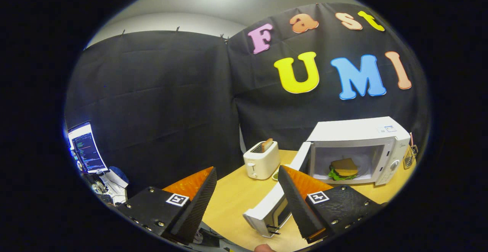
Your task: Open the microwave, put the food inside, and close the microwave door.
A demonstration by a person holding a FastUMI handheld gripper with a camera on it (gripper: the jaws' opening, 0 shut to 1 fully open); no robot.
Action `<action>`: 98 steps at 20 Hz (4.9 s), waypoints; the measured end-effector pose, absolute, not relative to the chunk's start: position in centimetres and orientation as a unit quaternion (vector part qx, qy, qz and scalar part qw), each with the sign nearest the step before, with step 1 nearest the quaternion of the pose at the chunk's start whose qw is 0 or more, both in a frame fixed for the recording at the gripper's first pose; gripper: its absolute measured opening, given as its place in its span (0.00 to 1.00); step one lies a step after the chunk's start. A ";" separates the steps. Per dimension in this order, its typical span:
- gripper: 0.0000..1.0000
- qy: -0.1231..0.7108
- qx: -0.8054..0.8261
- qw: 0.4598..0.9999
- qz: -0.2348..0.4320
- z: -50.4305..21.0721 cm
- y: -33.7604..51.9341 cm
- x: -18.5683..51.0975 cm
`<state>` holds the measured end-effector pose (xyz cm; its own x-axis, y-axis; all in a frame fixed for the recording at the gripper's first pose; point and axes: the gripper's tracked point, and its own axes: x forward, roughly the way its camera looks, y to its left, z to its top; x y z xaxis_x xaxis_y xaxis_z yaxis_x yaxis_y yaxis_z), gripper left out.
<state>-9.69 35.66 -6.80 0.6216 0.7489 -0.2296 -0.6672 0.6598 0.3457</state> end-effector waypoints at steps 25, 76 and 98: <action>0.33 0.308 0.020 0.826 0.472 -21.5 45.5 -18.8; 0.01 0.330 -0.020 0.926 0.181 -25.3 17.2 -3.7; 0.01 0.320 0.010 0.942 0.105 -27.1 10.5 9.2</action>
